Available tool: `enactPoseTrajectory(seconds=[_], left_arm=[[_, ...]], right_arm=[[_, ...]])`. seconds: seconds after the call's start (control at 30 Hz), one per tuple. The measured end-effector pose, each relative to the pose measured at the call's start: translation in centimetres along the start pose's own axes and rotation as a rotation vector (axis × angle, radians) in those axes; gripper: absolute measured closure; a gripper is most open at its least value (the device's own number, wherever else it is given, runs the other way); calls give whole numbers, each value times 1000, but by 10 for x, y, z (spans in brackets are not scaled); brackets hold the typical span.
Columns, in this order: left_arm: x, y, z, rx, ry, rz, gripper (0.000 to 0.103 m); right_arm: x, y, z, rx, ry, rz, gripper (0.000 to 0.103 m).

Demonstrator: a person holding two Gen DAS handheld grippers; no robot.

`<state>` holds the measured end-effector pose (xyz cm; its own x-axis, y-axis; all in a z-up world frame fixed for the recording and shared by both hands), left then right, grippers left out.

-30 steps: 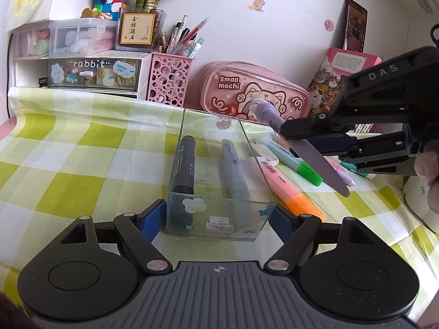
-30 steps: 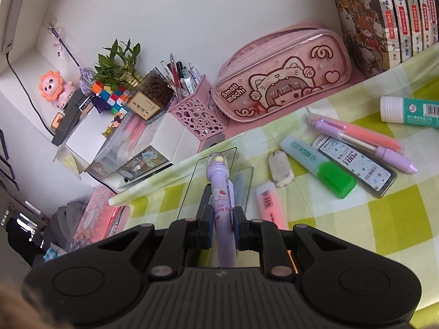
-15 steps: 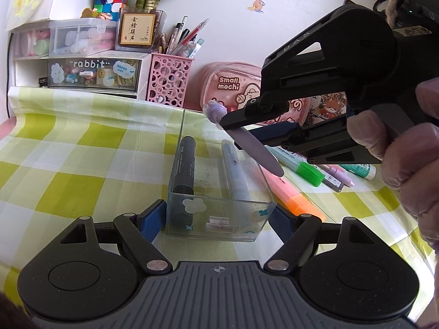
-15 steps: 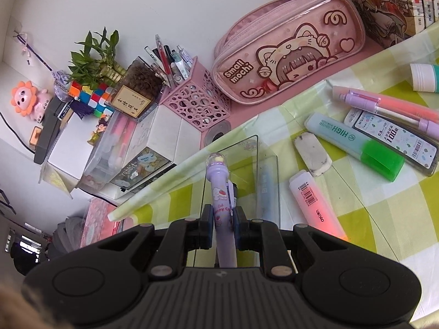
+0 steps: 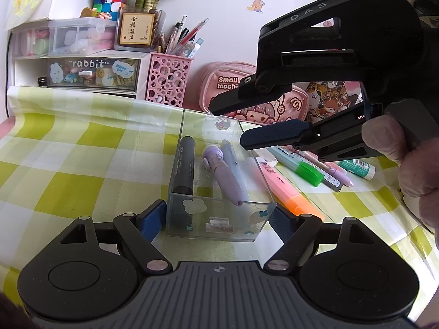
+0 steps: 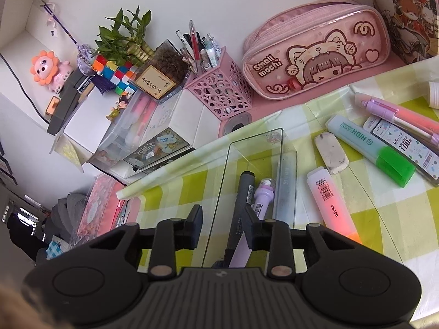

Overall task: Organize stationery
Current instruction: 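Lower the purple pen into the clear tray and release it, then move the right tool to the orange-and-pink highlighter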

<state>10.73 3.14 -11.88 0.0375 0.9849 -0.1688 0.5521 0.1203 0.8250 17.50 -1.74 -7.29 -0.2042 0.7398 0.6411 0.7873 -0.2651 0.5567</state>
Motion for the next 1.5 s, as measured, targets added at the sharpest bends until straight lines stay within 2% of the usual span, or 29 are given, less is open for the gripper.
enactPoseTrajectory(seconds=[0.13, 0.3, 0.47, 0.57, 0.73, 0.9, 1.23, 1.43, 1.5], left_arm=[[0, 0, 0, 1, -1, -1, 24], [-1, -1, 0, 1, -5, -4, 24], [-1, -1, 1, 1, -6, -6, 24], [0, -1, 1, 1, -8, -9, 24], [1, -1, 1, 4, -18, -13, 22], [1, -1, 2, 9, -31, -14, 19], [0, -1, 2, 10, -54, -23, 15], [1, 0, 1, 9, -58, -31, 15], [0, 0, 1, 11, -60, -25, 14]], right_arm=[[-3, 2, -11, -35, -33, -42, 41], [-18, 7, -34, -123, -125, -112, 30], [-48, 8, -52, -208, -255, -179, 29], [-68, 5, -56, -210, -306, -188, 29], [-88, 0, -58, -198, -315, -177, 29], [-99, -5, -55, -180, -340, -229, 29], [-77, -28, -31, -102, -223, -426, 29], [-73, -34, -23, -79, -193, -465, 29], [-73, -33, -23, -80, -192, -474, 35]])
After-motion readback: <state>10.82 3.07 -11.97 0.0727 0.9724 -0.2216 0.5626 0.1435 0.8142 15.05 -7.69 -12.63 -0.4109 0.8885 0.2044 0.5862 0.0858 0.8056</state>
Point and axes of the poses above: each gripper's, at about its wrist camera, not at the fingertips, and z roughly the way its jaws point, x to its left, y to its top, the point moved 9 cm from there along z, roughly the way its jaws point, and after that the axes turned 5 degrees about y, right-handed, at the moved point
